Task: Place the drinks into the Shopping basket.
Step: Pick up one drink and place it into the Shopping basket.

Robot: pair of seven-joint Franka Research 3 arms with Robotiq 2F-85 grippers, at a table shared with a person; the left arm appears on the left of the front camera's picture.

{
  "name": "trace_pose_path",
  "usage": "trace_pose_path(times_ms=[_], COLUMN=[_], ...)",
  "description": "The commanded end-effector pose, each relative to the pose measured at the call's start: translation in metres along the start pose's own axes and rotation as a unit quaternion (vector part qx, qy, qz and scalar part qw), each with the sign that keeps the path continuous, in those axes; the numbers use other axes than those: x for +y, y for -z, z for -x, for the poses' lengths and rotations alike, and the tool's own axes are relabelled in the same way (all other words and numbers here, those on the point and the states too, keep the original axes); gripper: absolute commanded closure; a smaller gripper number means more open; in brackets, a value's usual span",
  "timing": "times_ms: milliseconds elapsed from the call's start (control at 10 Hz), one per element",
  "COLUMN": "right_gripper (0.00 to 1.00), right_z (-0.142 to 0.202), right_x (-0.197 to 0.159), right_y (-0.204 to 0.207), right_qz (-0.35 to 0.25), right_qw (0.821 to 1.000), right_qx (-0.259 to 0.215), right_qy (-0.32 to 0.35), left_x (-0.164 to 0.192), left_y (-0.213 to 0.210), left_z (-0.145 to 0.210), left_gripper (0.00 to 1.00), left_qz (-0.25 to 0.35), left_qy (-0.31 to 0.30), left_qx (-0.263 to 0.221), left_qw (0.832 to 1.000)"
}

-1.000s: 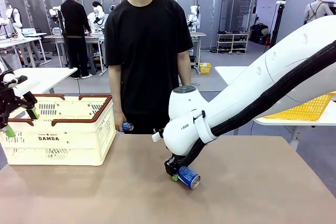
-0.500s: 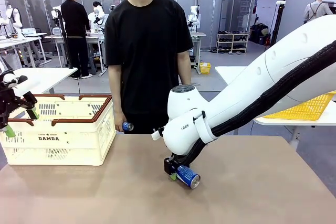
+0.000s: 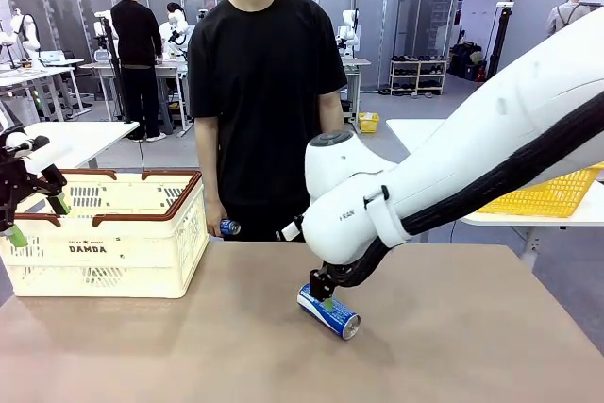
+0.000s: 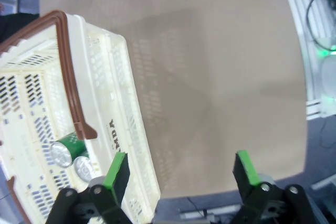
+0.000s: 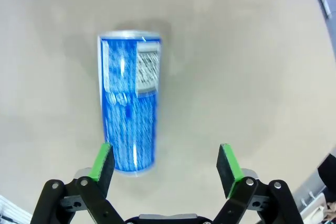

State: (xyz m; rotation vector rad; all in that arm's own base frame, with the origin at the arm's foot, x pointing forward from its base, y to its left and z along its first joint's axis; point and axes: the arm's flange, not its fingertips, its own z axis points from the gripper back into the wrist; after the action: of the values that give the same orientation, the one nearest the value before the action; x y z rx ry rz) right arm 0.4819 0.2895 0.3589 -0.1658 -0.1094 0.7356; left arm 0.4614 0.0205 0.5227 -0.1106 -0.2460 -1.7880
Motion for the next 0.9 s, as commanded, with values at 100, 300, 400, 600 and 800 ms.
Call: trace_pose_path(times_ms=[100,300,400,600,800], right_gripper=[0.02,0.02,0.02,0.02,0.02], right_z=[0.079,0.145,0.177,0.233,0.260], right_x=[-0.044,-0.093,-0.116,-0.157,-0.179], right_y=[-0.028,-0.027,-0.025,-0.022,-0.022], right_qz=[0.012,-0.008,-0.015,-0.035,-0.043], right_qw=[0.999,0.998,0.998,0.997,0.997], right_qx=[-0.017,-0.034,-0.039,-0.045,-0.040], right_qy=[0.031,0.043,0.045,0.052,0.051], left_x=[-0.002,-0.002,-0.002,-0.002,-0.002], left_y=[0.002,0.002,0.002,0.002,0.002], left_z=[-0.002,-0.002,-0.002,-0.002,-0.002], left_gripper=[0.00,0.00,0.00,0.00,0.00], left_qz=[-0.011,-0.011,-0.011,-0.011,-0.011], left_qy=[-0.009,-0.009,-0.009,-0.009,-0.009], left_qx=[-0.005,-0.005,-0.005,-0.005,-0.005], left_qw=[1.000,1.000,1.000,1.000,1.000])
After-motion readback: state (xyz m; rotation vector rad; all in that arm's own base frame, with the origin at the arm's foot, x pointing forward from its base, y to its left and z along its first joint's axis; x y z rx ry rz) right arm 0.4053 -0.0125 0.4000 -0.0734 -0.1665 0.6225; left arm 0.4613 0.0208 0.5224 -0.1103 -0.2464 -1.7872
